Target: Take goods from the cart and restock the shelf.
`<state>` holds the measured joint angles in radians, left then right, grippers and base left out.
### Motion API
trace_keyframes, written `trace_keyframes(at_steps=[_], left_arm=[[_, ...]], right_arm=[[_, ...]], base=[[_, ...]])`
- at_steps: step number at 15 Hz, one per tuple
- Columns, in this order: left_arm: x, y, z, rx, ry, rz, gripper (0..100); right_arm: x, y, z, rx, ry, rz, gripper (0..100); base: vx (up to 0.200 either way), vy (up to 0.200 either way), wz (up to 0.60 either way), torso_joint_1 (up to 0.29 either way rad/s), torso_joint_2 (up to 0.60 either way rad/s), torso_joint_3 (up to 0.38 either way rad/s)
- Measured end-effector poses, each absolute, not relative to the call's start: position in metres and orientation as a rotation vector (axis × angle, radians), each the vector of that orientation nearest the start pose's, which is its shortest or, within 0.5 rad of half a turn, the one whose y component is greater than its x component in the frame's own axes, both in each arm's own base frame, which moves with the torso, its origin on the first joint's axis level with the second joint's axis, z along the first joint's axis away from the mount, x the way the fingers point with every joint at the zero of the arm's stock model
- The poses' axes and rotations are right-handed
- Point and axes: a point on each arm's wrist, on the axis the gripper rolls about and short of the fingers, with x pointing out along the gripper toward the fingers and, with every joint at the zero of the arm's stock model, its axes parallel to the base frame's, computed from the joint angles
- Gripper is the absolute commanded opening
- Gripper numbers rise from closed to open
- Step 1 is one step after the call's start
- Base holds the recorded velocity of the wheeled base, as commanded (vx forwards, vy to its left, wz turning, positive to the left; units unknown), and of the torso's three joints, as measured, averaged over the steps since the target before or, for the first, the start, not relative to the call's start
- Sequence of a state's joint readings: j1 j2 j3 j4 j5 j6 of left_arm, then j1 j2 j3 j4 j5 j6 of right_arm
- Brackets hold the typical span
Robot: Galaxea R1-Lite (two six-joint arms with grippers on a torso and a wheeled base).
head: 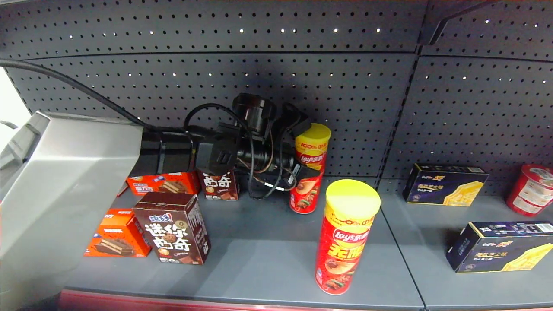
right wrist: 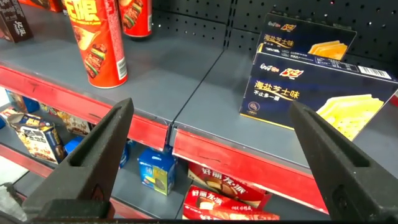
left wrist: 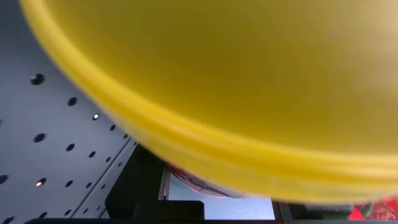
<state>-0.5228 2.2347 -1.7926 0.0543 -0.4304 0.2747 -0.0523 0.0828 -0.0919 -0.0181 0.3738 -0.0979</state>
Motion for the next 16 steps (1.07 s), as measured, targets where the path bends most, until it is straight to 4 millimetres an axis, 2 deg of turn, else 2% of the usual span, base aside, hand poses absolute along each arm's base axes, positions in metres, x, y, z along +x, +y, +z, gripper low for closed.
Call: trace_keyframes(at_steps=[16], left_arm=[[0.404,-0.247,0.171,0.275,0.385,-1.003,0]], right_arm=[[-0.023,0.009,0.103,-0.102,-0.038,0.321,100]], base=[[0.000,0.000,0.00,0.000,0.00,0.000]])
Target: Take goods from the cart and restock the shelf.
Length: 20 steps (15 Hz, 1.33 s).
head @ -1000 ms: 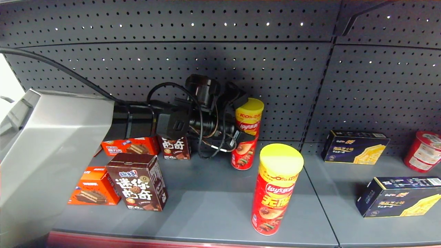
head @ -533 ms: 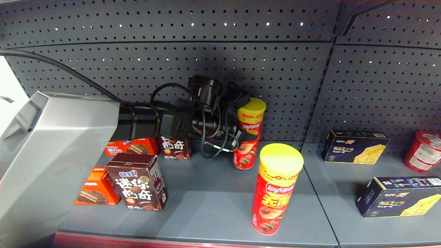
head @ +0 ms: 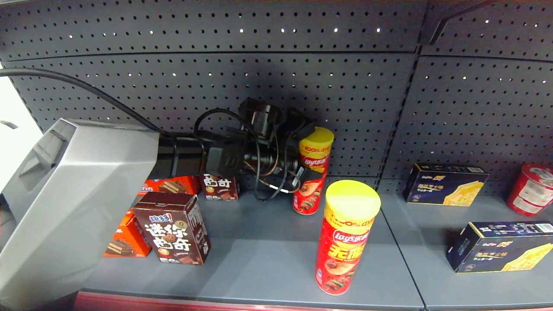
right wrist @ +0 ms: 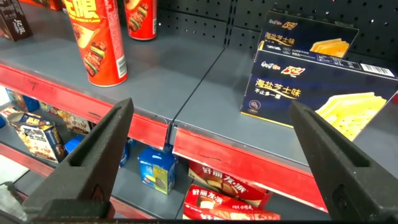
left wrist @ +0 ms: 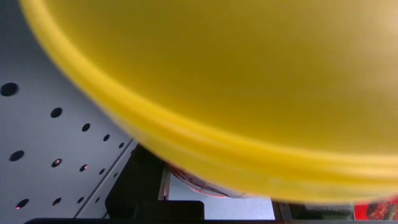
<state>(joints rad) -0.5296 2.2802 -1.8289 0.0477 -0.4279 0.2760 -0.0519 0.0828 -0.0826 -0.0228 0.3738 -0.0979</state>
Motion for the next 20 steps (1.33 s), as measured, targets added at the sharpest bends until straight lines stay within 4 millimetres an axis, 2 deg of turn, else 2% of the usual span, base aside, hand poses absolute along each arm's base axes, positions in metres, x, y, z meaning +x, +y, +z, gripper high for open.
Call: trace_keyframes(at_steps=[6,7,14,20], left_arm=[[0.407,-0.250,0.167,0.276,0.366,-1.003,0],[0.407,-0.252,0.165,0.276,0.368,-1.005,100],[0.405,-0.256,0.162,0.278,0.375,-1.012,100],[0.399,-0.248,0.165,0.278,0.394,-1.009,100]], right_arm=[[-0.023,0.009,0.103,-0.102,-0.037,0.320,100],[-0.023,0.009,0.103,-0.102,-0.037,0.320,100],[-0.022,0.009,0.100,-0.099,-0.028,0.321,100],[-0.022,0.009,0.100,-0.100,-0.037,0.321,100]], base=[[0.000,0.000,0.00,0.000,0.00,0.000],[0.000,0.000,0.00,0.000,0.00,0.000],[0.000,0.000,0.00,0.000,0.00,0.000],[0.000,0.000,0.00,0.000,0.00,0.000]])
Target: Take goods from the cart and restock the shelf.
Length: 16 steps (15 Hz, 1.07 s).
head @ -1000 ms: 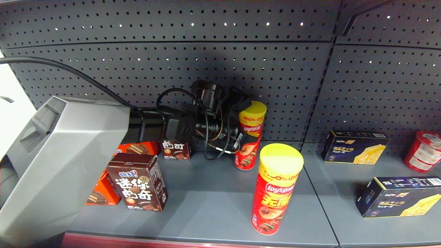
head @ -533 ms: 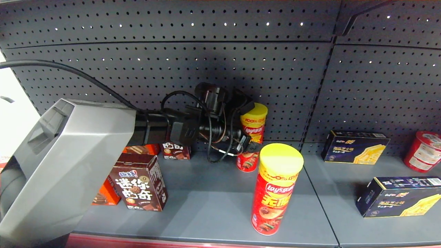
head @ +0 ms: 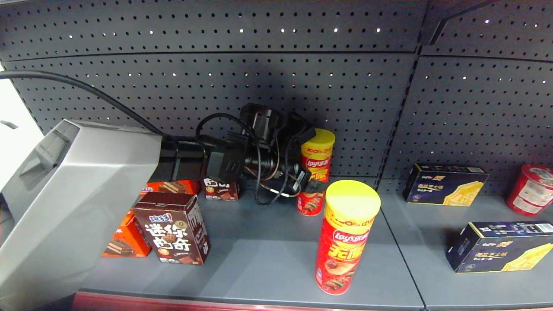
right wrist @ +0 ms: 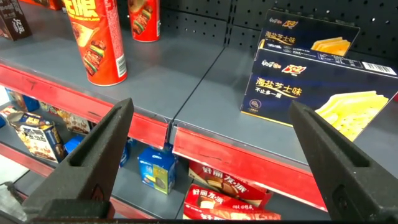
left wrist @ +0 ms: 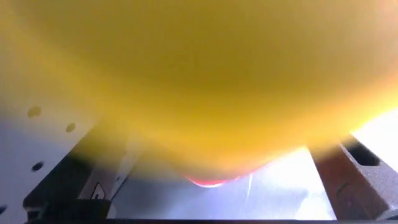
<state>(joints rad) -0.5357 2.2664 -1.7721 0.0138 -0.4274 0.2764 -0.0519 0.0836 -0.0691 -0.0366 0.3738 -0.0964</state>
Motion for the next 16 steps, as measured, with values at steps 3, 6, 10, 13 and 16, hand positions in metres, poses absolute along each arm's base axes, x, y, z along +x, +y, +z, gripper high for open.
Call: trace_keyframes(at_steps=[3,6,10,13,16], left_arm=[[0.386,-0.237,0.170,0.278,0.418,-1.005,100],[0.375,-0.219,0.181,0.273,0.400,-0.983,100],[0.358,-0.201,0.193,0.268,0.355,-0.959,100],[0.349,-0.189,0.205,0.262,0.305,-0.934,100],[0.342,-0.181,0.220,0.260,0.266,-0.915,100]], right_arm=[[-0.021,0.009,0.099,-0.097,-0.031,0.321,100],[-0.021,0.009,0.097,-0.060,-0.019,0.323,100],[-0.021,0.010,0.096,-0.031,-0.003,0.330,100],[-0.024,0.010,0.103,-0.020,0.013,0.337,100],[-0.027,0.010,0.124,0.000,0.009,0.345,100]], base=[[0.000,0.000,0.00,0.000,0.00,0.000],[0.000,0.000,0.00,0.000,0.00,0.000],[0.000,0.000,0.00,0.000,0.00,0.000],[0.000,0.000,0.00,0.000,0.00,0.000],[0.000,0.000,0.00,0.000,0.00,0.000]])
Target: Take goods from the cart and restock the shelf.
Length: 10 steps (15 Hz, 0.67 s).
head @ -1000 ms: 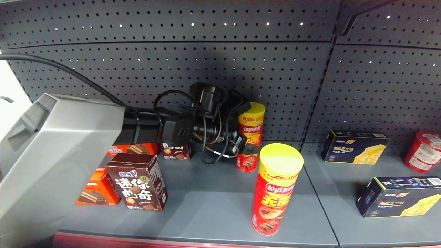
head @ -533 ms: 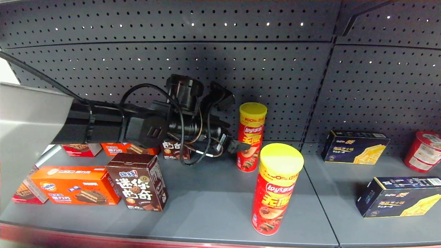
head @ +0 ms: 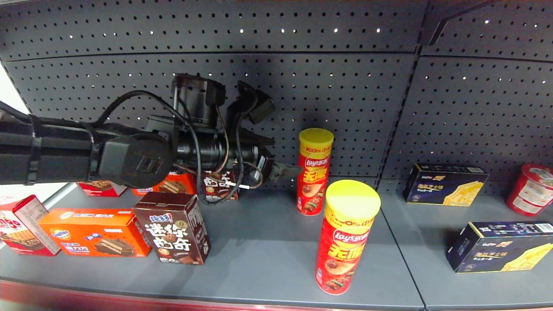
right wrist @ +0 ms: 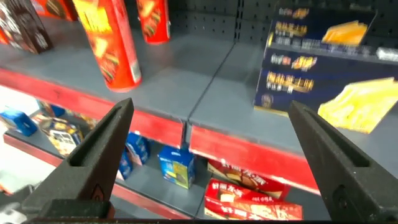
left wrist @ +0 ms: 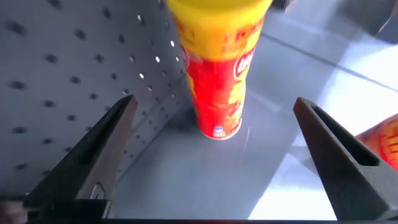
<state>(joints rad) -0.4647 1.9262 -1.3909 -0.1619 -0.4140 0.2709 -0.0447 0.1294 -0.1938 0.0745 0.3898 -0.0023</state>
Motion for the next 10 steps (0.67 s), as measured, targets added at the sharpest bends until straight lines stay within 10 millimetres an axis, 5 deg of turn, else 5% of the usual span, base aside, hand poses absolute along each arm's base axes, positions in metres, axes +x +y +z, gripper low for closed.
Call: trace_keyframes(at_steps=[5,10], left_arm=[[0.338,-0.171,0.235,0.276,0.230,-0.804,100],[0.312,-0.157,0.244,0.277,0.232,-0.741,100]], right_arm=[[-0.009,0.009,0.179,0.010,0.045,0.366,100],[0.039,0.011,0.220,0.024,0.156,0.442,100]], base=[[0.000,0.000,0.00,0.000,0.00,0.000],[0.000,0.000,0.00,0.000,0.00,0.000]])
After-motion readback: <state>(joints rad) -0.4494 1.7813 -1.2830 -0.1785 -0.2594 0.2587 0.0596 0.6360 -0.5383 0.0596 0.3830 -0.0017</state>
